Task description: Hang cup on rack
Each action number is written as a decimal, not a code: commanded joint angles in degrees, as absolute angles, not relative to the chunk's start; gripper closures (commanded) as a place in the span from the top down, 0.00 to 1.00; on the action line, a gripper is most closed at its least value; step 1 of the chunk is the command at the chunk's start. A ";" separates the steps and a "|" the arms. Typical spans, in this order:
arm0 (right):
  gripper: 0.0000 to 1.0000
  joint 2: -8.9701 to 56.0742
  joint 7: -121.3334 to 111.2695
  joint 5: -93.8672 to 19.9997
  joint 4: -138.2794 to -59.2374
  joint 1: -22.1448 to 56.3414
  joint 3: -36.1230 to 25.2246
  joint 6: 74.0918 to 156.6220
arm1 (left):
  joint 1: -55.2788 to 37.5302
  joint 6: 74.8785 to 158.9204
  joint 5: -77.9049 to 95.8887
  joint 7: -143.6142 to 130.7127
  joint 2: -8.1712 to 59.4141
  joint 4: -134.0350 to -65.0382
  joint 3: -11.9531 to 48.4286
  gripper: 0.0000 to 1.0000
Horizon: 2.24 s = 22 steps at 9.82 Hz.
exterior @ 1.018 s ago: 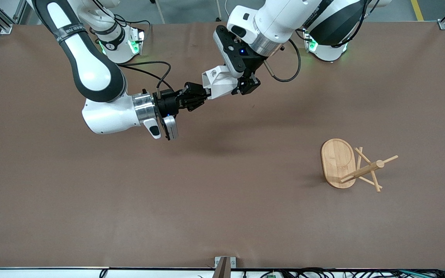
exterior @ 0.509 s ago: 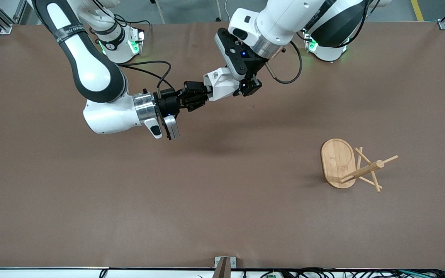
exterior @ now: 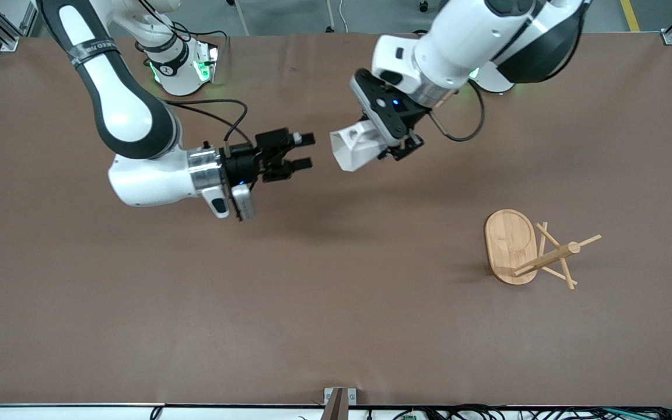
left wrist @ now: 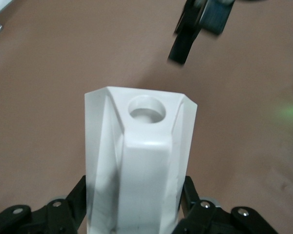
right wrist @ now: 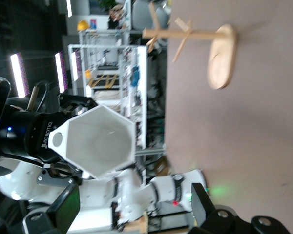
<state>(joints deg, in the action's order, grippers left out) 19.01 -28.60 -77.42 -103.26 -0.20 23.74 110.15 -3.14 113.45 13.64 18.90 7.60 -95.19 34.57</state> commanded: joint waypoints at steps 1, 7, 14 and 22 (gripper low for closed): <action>1.00 15.39 -28.83 -75.41 -105.81 -0.79 21.98 116.51 | 0.51 111.54 12.30 14.96 6.77 -97.21 34.63 0.00; 1.00 8.18 -27.25 -49.00 -108.82 -1.05 2.15 109.89 | 16.16 102.84 12.31 8.99 7.12 -97.82 34.63 0.01; 1.00 1.41 -19.52 -6.10 -94.86 -0.97 -3.60 97.52 | 22.33 103.10 8.64 5.19 11.68 -102.48 34.63 0.01; 1.00 -2.37 -5.53 0.70 -83.33 -0.88 -2.28 79.80 | 22.58 103.89 3.78 8.51 16.43 -101.43 34.72 0.01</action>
